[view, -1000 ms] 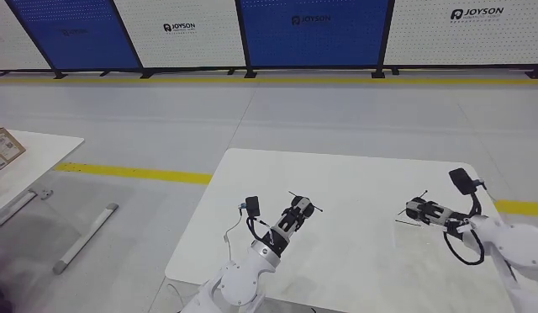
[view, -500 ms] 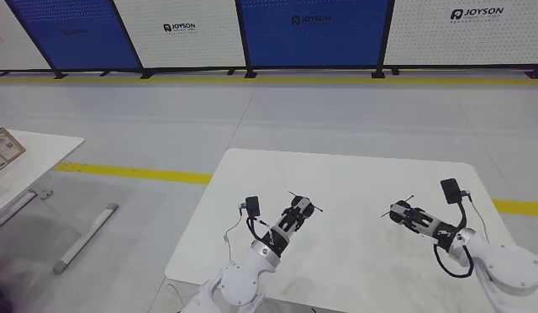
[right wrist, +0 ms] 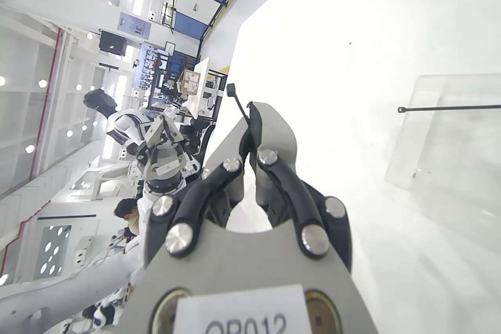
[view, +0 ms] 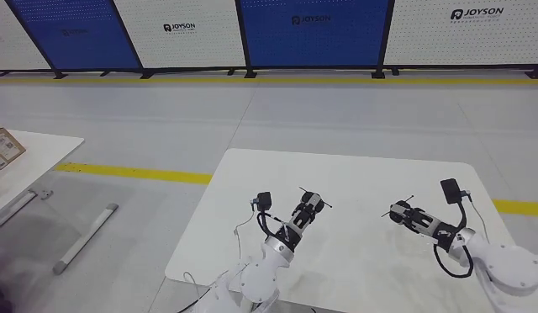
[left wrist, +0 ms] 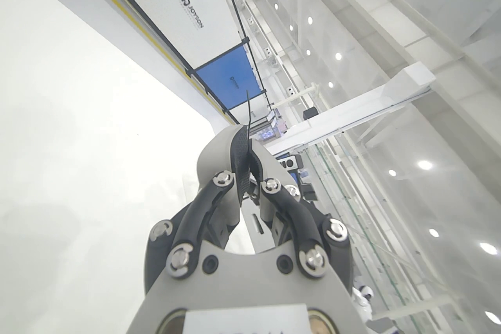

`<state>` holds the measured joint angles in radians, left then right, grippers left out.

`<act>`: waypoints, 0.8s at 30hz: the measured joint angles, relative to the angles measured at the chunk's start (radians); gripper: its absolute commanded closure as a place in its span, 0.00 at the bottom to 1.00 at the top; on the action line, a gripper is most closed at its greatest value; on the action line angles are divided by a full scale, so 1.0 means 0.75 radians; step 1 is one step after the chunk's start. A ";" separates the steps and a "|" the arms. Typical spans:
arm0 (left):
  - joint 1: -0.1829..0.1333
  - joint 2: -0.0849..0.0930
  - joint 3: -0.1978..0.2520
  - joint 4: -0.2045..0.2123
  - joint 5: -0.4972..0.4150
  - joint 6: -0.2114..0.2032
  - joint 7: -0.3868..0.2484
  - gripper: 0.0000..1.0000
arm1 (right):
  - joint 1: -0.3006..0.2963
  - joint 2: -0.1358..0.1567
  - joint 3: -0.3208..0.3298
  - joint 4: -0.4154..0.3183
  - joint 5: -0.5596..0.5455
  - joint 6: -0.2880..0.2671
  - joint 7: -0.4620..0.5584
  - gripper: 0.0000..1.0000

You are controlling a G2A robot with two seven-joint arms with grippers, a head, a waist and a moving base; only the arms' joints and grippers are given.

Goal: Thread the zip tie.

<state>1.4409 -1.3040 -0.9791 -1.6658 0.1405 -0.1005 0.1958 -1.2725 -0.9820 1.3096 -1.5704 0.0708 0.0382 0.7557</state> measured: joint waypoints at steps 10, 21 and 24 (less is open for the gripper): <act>-0.028 -0.009 0.025 0.040 0.031 0.020 0.035 1.00 | 0.000 0.000 0.000 0.000 0.000 0.000 0.000 1.00; -0.025 -0.006 0.021 0.062 0.207 0.091 0.076 1.00 | 0.000 0.000 0.000 0.000 0.000 0.000 0.000 1.00; -0.025 -0.006 0.020 0.062 0.207 0.091 0.075 1.00 | -0.019 -0.006 -0.010 -0.030 0.012 -0.017 -0.050 1.00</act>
<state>1.4220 -1.3087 -0.9638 -1.6190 0.2957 -0.0322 0.2521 -1.2868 -0.9861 1.3024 -1.5929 0.0801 0.0252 0.7186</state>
